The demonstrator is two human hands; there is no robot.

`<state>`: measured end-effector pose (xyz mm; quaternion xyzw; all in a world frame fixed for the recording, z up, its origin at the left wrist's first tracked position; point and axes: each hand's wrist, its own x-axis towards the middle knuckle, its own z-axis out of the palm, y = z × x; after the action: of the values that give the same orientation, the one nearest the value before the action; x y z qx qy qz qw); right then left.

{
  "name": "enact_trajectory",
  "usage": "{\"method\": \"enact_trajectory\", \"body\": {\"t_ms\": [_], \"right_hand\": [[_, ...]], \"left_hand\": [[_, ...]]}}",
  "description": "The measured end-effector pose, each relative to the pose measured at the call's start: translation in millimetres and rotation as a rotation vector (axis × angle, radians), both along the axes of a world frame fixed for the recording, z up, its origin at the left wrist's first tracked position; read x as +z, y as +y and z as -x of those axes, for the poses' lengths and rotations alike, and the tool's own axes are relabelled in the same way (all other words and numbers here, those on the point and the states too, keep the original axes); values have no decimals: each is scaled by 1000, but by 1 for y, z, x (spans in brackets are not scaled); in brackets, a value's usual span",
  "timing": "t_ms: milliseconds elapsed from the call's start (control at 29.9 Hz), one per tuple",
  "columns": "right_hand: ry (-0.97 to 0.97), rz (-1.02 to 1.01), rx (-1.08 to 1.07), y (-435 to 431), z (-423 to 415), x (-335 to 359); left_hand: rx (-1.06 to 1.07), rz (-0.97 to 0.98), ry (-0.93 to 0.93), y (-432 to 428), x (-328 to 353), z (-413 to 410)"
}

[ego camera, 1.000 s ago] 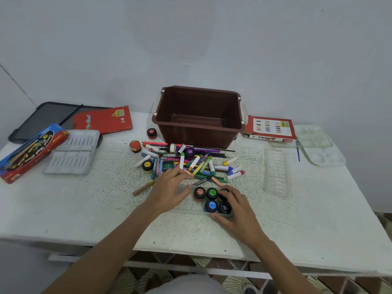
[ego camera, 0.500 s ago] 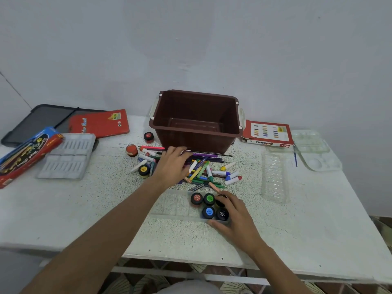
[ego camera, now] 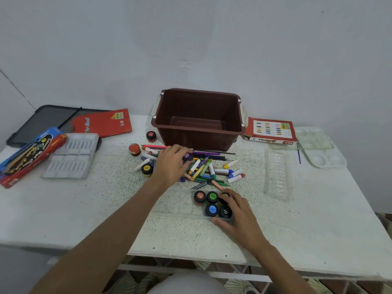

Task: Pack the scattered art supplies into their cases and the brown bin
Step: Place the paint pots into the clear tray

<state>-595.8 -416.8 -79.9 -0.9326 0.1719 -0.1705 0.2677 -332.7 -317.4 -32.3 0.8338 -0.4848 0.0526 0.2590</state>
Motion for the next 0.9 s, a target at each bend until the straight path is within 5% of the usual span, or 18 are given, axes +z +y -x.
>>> {"method": "enact_trajectory", "body": {"t_ms": [134,501,902], "right_hand": [[-5,3,-2,0,0,0],[-3,3,-3,1,0,-2],[-6,7,-14,4,0,-4]], "left_hand": [[-87,125,108,29,4,17],[-121,-75,514,83,-1,69],[-112,-65,599,70,-16,90]]}}
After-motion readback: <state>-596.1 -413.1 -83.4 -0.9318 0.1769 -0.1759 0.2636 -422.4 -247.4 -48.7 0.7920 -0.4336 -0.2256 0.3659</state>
